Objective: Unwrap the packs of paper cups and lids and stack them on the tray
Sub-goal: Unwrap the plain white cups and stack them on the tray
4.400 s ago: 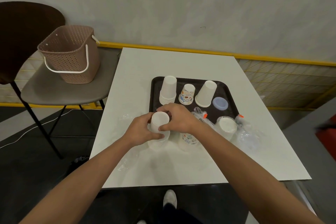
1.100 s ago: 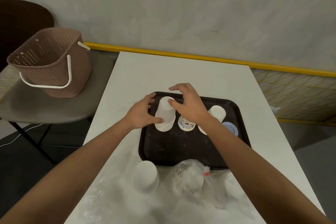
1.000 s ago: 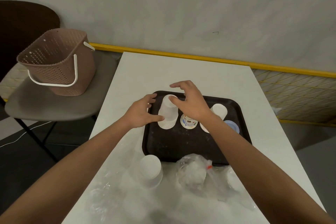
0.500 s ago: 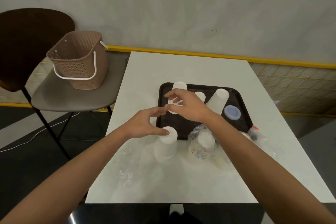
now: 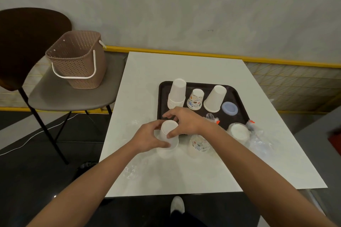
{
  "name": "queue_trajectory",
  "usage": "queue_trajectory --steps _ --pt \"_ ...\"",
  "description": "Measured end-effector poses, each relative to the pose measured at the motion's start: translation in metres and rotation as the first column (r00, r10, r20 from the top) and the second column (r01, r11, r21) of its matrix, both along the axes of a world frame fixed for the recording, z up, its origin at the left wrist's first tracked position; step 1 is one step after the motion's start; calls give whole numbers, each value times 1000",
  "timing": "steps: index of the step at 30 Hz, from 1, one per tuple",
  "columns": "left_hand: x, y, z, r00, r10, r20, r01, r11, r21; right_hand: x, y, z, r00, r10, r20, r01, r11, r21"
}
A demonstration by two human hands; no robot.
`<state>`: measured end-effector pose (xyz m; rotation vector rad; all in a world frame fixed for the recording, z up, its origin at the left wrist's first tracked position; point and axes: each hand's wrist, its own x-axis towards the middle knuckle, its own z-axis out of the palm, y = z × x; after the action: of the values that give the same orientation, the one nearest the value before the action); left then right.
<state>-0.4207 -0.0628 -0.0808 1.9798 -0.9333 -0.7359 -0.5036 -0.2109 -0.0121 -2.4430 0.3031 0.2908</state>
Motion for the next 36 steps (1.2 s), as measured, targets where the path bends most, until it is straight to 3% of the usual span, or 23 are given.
queue_trajectory --steps 19,29,36 --pt "-6 -4 3 997 42 57 -40 998 -38 -2 3 -2 998 -5 58 6 1000 -5" --pt "14 -10 35 993 95 71 -85 986 -141 10 -9 27 979 -114 170 85 982 167" --pt "27 -28 57 990 120 68 -105 975 -197 20 -22 43 954 -165 249 115 972 205"
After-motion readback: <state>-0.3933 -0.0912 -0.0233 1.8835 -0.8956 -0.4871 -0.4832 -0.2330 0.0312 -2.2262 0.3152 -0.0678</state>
